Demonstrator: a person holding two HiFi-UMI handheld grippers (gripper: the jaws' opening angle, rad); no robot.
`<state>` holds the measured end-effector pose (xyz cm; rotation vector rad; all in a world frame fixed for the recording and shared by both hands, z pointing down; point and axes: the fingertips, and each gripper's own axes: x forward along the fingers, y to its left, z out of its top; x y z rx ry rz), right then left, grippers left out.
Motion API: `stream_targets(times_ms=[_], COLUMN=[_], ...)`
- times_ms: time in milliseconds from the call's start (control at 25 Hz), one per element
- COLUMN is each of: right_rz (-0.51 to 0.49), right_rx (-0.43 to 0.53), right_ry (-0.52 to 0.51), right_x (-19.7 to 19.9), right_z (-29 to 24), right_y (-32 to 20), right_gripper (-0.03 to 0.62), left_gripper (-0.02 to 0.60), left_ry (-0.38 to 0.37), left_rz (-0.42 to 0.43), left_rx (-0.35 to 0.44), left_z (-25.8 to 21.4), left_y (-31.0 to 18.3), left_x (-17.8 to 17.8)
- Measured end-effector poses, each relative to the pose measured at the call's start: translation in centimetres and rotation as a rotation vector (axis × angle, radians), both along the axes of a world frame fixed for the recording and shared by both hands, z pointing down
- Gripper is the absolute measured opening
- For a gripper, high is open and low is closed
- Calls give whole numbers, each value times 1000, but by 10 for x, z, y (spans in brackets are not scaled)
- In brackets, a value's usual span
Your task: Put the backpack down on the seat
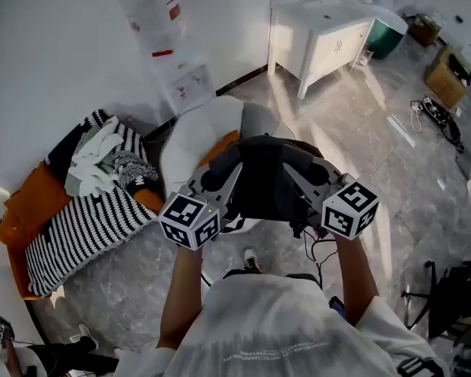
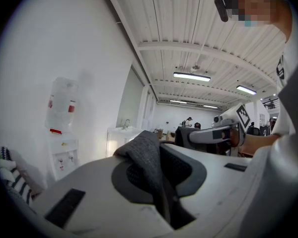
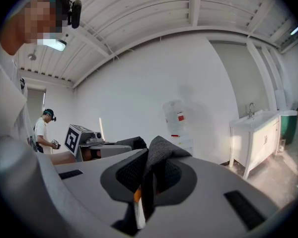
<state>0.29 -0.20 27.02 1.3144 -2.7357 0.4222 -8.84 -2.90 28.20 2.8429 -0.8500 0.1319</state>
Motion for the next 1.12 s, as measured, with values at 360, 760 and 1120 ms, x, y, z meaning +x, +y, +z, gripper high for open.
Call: stream_targets(times_ms=[360, 760, 1120], right_rz=[-4, -51, -96], right_rx=[-23, -53, -92], right_ry=[6, -14, -36], right_x=[3, 22, 38], right_z=[14, 32, 50], right_y=[-35, -95, -162], right_gripper=[32, 32, 32], left_gripper=[60, 60, 61], left_ry=[-17, -44, -55], left_rz=[-2, -47, -68], left_rx=[-19, -69, -112], left_z=[10, 27, 42], left_y=[-36, -92, -149], left_x=[3, 20, 33])
